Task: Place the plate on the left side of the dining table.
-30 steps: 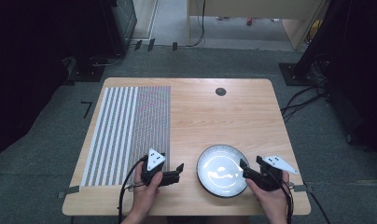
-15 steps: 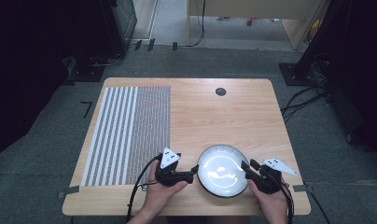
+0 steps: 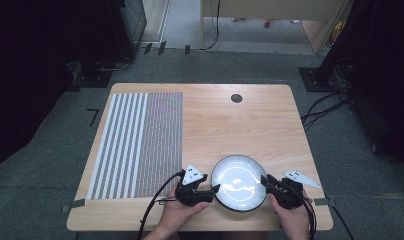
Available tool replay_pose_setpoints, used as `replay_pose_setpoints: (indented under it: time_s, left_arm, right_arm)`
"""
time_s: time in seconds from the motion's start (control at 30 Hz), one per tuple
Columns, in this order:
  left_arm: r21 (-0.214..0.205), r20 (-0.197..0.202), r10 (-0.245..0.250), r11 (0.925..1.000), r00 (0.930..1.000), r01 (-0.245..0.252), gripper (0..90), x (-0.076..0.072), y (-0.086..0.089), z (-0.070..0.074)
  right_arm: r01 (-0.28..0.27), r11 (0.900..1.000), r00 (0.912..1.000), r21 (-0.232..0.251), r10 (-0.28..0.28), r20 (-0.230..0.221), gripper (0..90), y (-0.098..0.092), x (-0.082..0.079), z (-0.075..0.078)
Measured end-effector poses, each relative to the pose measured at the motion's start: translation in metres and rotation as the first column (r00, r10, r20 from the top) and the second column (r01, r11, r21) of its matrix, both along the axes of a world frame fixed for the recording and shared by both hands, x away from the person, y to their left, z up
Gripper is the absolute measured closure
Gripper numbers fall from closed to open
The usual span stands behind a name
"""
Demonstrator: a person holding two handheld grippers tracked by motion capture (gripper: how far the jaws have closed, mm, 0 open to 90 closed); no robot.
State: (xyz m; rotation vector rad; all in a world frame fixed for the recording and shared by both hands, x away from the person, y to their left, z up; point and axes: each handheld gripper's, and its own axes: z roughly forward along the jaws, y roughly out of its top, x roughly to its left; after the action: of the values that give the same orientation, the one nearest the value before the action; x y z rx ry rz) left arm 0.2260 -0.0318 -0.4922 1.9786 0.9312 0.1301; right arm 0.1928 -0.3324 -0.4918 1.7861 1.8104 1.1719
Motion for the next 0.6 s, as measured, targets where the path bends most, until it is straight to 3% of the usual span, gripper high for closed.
replay_pose_setpoints:
  time_s: [0.27,0.47,0.6]
  left_arm:
    - [0.000,-0.012,-0.009,1.0000,0.9999,0.009,51.4,-0.0016,-0.0023,-0.0019]
    - [-0.001,-0.012,-0.012,0.9999,0.9998,0.012,52.4,-0.0018,-0.0020,-0.0018]
    - [-0.001,-0.013,-0.010,1.0000,0.9999,0.010,52.6,-0.0018,-0.0021,-0.0018]
  right_arm:
    - [0.023,0.9981,0.9990,0.058,-0.020,-0.040,74.8,-0.0048,-0.0006,0.0012]
    - [0.006,0.9962,0.9979,0.087,0.000,-0.065,71.6,-0.0082,-0.0012,0.0028]
    - [0.041,0.9923,0.9954,0.117,-0.031,-0.091,76.3,-0.0096,-0.0008,0.0029]
